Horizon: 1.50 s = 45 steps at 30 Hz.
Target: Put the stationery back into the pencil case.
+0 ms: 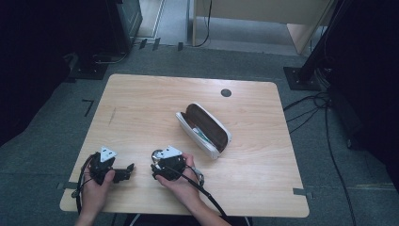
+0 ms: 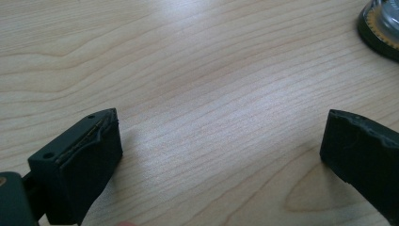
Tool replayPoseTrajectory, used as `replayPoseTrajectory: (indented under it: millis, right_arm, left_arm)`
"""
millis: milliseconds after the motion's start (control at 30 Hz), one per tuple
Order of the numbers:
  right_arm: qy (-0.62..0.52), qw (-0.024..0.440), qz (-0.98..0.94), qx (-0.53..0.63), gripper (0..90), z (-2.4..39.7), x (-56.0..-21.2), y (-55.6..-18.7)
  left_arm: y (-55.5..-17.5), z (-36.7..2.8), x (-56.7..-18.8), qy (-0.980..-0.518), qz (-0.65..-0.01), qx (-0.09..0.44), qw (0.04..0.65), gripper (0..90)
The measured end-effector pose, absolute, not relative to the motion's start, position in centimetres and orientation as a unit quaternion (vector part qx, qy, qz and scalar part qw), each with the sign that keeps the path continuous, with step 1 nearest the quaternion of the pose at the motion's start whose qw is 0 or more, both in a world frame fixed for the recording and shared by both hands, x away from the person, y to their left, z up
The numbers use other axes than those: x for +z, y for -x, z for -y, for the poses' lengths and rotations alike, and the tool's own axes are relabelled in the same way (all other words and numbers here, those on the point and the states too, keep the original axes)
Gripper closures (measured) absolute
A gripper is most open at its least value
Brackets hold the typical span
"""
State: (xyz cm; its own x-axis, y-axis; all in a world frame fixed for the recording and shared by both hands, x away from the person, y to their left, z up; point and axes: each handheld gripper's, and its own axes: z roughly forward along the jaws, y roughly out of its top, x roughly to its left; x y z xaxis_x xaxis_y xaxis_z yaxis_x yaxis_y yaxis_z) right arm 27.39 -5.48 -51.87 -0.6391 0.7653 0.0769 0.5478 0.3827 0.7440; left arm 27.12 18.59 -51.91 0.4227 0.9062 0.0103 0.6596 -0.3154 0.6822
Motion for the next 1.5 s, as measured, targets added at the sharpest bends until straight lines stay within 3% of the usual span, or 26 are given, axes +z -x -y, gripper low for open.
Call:
replayPoseTrajectory:
  millis: [200,400,533,1133,1500]
  right_arm:
    - [-0.389,0.159,-0.825,0.378,32.8,4.8,-52.0,-27.4]
    - [-0.37,0.156,-0.829,0.389,47.2,5.0,-52.1,-27.5]
    - [-0.355,0.149,-0.835,0.393,52.2,5.5,-52.0,-27.5]
    - [-0.325,0.111,-0.848,0.405,52.5,8.6,-51.9,-26.7]
    - [-0.332,0.091,-0.845,0.409,52.6,10.1,-51.6,-26.2]
  left_arm:
    - [-27.1,-18.6,-51.9,-0.786,-0.498,0.201,0.307,0.0]
    - [-27.1,-18.6,-51.9,-0.786,-0.498,0.201,0.307,0.0]
    - [-27.1,-18.6,-51.9,-0.786,-0.497,0.201,0.307,0.0]
    - [-26.6,-18.1,-51.9,-0.81,-0.454,0.185,0.322,0.0]
    - [-26.3,-17.3,-51.5,-0.827,-0.406,0.138,0.363,0.0]
